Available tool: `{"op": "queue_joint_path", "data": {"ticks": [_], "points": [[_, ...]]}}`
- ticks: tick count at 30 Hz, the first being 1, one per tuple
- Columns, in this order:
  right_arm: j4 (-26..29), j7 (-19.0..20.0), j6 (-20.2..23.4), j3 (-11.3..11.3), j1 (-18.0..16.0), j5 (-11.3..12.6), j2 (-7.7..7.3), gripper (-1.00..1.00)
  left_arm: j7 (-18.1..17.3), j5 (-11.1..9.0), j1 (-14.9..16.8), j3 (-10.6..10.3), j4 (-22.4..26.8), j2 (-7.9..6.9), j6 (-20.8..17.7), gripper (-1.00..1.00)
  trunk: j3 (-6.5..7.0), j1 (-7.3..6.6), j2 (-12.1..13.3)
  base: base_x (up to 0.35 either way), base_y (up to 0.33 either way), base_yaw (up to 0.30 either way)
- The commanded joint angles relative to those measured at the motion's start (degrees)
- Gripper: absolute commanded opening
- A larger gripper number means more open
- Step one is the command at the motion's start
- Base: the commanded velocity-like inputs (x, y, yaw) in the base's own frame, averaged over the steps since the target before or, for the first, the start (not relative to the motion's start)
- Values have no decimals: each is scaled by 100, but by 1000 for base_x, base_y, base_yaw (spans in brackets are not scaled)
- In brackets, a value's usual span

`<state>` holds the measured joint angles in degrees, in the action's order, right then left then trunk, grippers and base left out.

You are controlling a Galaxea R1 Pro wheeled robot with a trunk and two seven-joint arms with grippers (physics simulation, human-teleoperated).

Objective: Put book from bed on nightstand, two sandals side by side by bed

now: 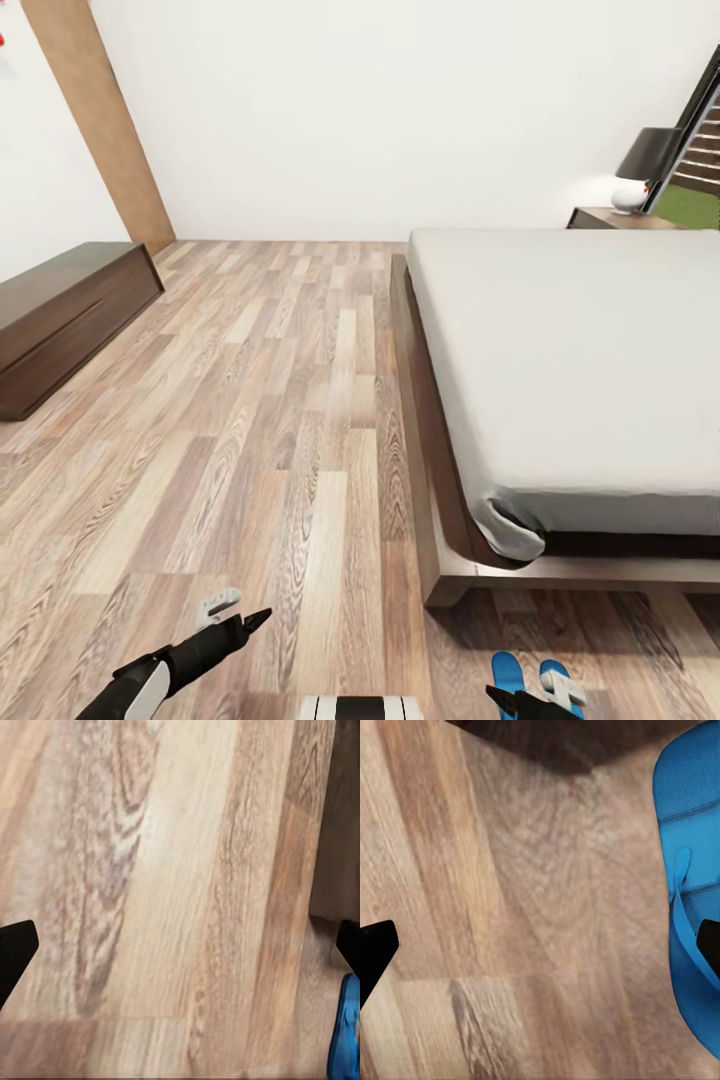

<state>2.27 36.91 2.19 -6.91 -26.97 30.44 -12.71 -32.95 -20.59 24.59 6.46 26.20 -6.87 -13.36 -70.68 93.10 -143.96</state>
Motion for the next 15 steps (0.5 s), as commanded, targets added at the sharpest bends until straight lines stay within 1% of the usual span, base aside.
{"op": "queue_joint_path", "data": {"ticks": [1,6,7,9,10,15], "points": [[2,9,25,-47,-1,59,1,100,-18,-44,2,15,-51,13,-55,100,19,-3,0,0,0,0],[2,-12,27,-48,-3,59,9,100,-4,-35,2,-36,-174,60,-53,100,130,-16,7,0,0,0],[2,-15,27,-48,-4,61,8,100,20,-14,2,-115,-194,93,-53,100,152,-19,8,0,0,0],[2,-19,27,-48,-3,64,7,100,70,42,2,-219,-206,128,-53,100,196,-24,11,0,0,0],[2,-20,27,-47,-2,66,9,100,191,140,2,-324,-230,188,-51,100,218,-27,12,0,0,0],[6,-19,27,-42,-1,67,6,100,421,310,2,-397,-456,247,-16,100,329,-40,19,0,0,0]]}}
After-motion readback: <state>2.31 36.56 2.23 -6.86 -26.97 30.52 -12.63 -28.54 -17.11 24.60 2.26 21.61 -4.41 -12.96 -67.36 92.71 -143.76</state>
